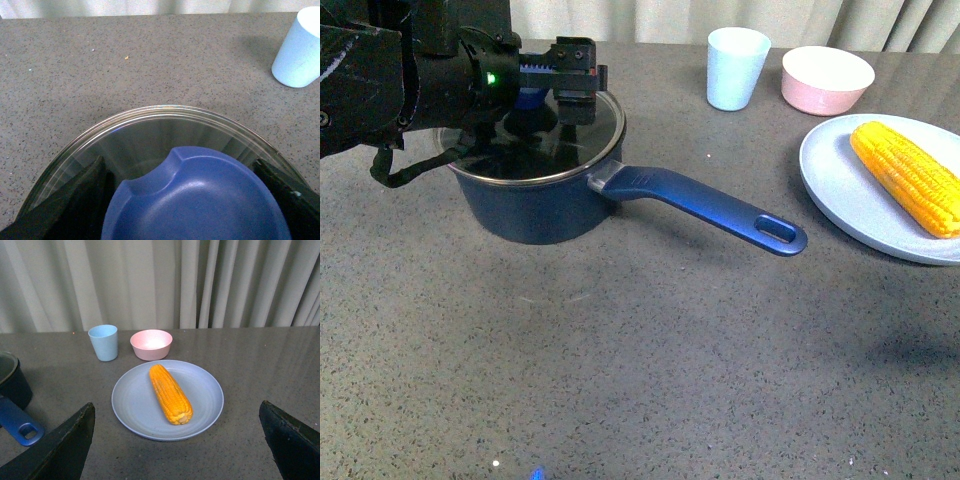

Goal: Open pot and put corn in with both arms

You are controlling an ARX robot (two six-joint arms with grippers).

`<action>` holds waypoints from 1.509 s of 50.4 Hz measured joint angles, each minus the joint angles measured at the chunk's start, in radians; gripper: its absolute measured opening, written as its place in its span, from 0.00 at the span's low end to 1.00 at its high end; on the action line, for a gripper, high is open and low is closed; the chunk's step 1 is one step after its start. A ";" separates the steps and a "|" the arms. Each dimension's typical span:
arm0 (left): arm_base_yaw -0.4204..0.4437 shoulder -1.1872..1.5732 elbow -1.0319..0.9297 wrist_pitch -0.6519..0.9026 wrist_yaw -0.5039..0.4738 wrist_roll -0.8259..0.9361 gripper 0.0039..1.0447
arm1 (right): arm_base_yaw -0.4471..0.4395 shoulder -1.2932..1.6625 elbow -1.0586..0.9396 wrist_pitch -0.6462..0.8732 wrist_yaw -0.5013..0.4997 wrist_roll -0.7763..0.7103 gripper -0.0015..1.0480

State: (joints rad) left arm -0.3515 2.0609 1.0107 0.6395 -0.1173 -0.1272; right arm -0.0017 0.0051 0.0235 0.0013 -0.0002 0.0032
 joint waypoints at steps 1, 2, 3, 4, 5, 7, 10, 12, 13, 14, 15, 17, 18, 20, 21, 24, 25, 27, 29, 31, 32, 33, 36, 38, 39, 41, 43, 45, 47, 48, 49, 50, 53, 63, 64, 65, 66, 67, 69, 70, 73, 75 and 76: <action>0.000 0.000 0.000 -0.001 -0.003 0.000 0.77 | 0.000 0.000 0.000 0.000 0.000 0.000 0.91; 0.000 0.000 0.000 -0.004 -0.005 0.000 0.72 | 0.000 0.000 0.000 0.000 0.000 0.000 0.91; 0.000 0.000 0.000 -0.005 -0.003 0.002 0.68 | 0.000 0.000 0.000 0.000 0.000 0.000 0.91; 0.000 0.000 0.000 -0.005 -0.002 0.003 0.67 | 0.000 0.000 0.000 0.000 0.000 0.000 0.91; -0.001 0.000 0.001 -0.005 -0.002 0.005 0.64 | 0.000 0.000 0.000 0.000 0.000 0.000 0.91; -0.004 -0.001 0.002 -0.009 -0.006 0.008 0.59 | 0.000 0.000 0.000 0.000 0.000 0.000 0.91; -0.008 -0.007 0.002 -0.020 -0.011 0.011 0.56 | 0.000 0.000 0.000 0.000 0.000 0.000 0.91; -0.009 -0.014 0.002 -0.026 -0.010 0.010 0.56 | 0.000 0.000 0.000 0.000 0.000 0.000 0.91; -0.010 -0.016 0.002 -0.029 -0.010 0.010 0.56 | 0.000 0.000 0.000 0.000 0.000 0.000 0.91; -0.010 -0.021 0.001 -0.034 -0.011 0.010 0.56 | 0.000 0.000 0.000 0.000 0.000 0.000 0.91; -0.010 -0.023 0.000 -0.036 -0.011 0.010 0.56 | 0.000 0.000 0.000 0.000 0.000 0.000 0.91; -0.011 -0.041 -0.007 -0.047 -0.015 0.003 0.56 | 0.000 0.000 0.000 0.000 0.000 0.000 0.91; -0.011 -0.051 -0.013 -0.050 -0.015 -0.001 0.56 | 0.000 0.000 0.000 0.000 0.000 0.000 0.91; -0.008 -0.082 -0.032 -0.053 -0.022 -0.011 0.56 | 0.000 0.000 0.000 0.000 0.000 0.000 0.91; -0.005 -0.097 -0.040 -0.053 -0.025 -0.016 0.56 | 0.000 0.000 0.000 0.000 0.000 0.000 0.91; 0.018 -0.155 -0.067 -0.044 -0.033 -0.027 0.56 | 0.000 0.000 0.000 0.000 0.000 0.000 0.91; 0.034 -0.179 -0.076 -0.033 -0.039 -0.033 0.56 | 0.000 0.000 0.000 0.000 0.000 0.000 0.91; 0.068 -0.209 -0.090 -0.010 -0.043 -0.043 0.56 | 0.000 0.000 0.000 0.000 0.000 0.000 0.91; 0.112 -0.228 -0.106 0.014 -0.047 -0.051 0.56 | 0.000 0.000 0.000 0.000 0.000 0.000 0.91; 0.163 -0.232 -0.126 0.033 -0.047 -0.063 0.56 | 0.000 0.000 0.000 0.000 0.000 0.000 0.91; 0.183 -0.232 -0.134 0.041 -0.047 -0.064 0.56 | 0.000 0.000 0.000 0.000 0.000 0.000 0.91; 0.216 -0.226 -0.150 0.055 -0.049 -0.066 0.56 | 0.000 0.000 0.000 0.000 0.000 0.000 0.91; 0.289 -0.199 -0.178 0.095 -0.060 -0.067 0.56 | 0.000 0.000 0.000 0.000 0.000 0.000 0.91; 0.339 -0.168 -0.189 0.128 -0.068 -0.068 0.56 | 0.000 0.000 0.000 0.000 0.000 0.000 0.91; 0.358 -0.155 -0.191 0.138 -0.068 -0.069 0.56 | 0.000 0.000 0.000 0.000 0.000 0.000 0.91; 0.393 -0.129 -0.197 0.161 -0.070 -0.071 0.56 | 0.000 0.000 0.000 0.000 0.000 0.000 0.91; 0.418 -0.105 -0.204 0.187 -0.073 -0.074 0.56 | 0.000 0.000 0.000 0.000 0.000 0.000 0.91; 0.433 -0.087 -0.212 0.207 -0.071 -0.077 0.56 | 0.000 0.000 0.000 0.000 0.000 0.000 0.91; 0.442 -0.068 -0.219 0.226 -0.068 -0.077 0.56 | 0.000 0.000 0.000 0.000 0.000 0.000 0.91; 0.444 -0.061 -0.220 0.229 -0.067 -0.077 0.56 | 0.000 0.000 0.000 0.000 0.000 0.000 0.91; 0.447 -0.050 -0.226 0.245 -0.066 -0.077 0.56 | 0.000 0.000 0.000 0.000 0.000 0.000 0.91; 0.448 -0.039 -0.232 0.257 -0.065 -0.077 0.56 | 0.000 0.000 0.000 0.000 0.000 0.000 0.91; 0.448 -0.016 -0.242 0.278 -0.057 -0.079 0.56 | 0.000 0.000 0.000 0.000 0.000 0.000 0.91; 0.415 0.065 -0.279 0.381 -0.038 -0.082 0.56 | 0.000 0.000 0.000 0.000 0.000 0.000 0.91; 0.413 0.068 -0.280 0.385 -0.038 -0.081 0.56 | 0.000 0.000 0.000 0.000 0.000 0.000 0.91; 0.409 0.072 -0.281 0.393 -0.034 -0.081 0.56 | 0.000 0.000 0.000 0.000 0.000 0.000 0.91; 0.407 0.075 -0.281 0.396 -0.032 -0.081 0.56 | 0.000 0.000 0.000 0.000 0.000 0.000 0.91; 0.404 0.082 -0.283 0.404 -0.030 -0.081 0.56 | 0.000 0.000 0.000 0.000 0.000 0.000 0.91; 0.399 0.090 -0.285 0.415 -0.026 -0.081 0.56 | 0.000 0.000 0.000 0.000 0.000 0.000 0.91; 0.397 0.093 -0.286 0.419 -0.025 -0.080 0.56 | 0.000 0.000 0.000 0.000 0.000 0.000 0.91; 0.391 0.109 -0.291 0.436 -0.021 -0.079 0.56 | 0.000 0.000 0.000 0.000 0.000 0.000 0.91; 0.388 0.118 -0.294 0.444 -0.020 -0.076 0.56 | 0.000 0.000 0.000 0.000 0.000 0.000 0.91; 0.387 0.121 -0.295 0.447 -0.020 -0.076 0.56 | 0.000 0.000 0.000 0.000 0.000 0.000 0.91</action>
State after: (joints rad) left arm 0.0357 2.1818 0.7158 1.0870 -0.1375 -0.2035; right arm -0.0017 0.0051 0.0235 0.0013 -0.0002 0.0032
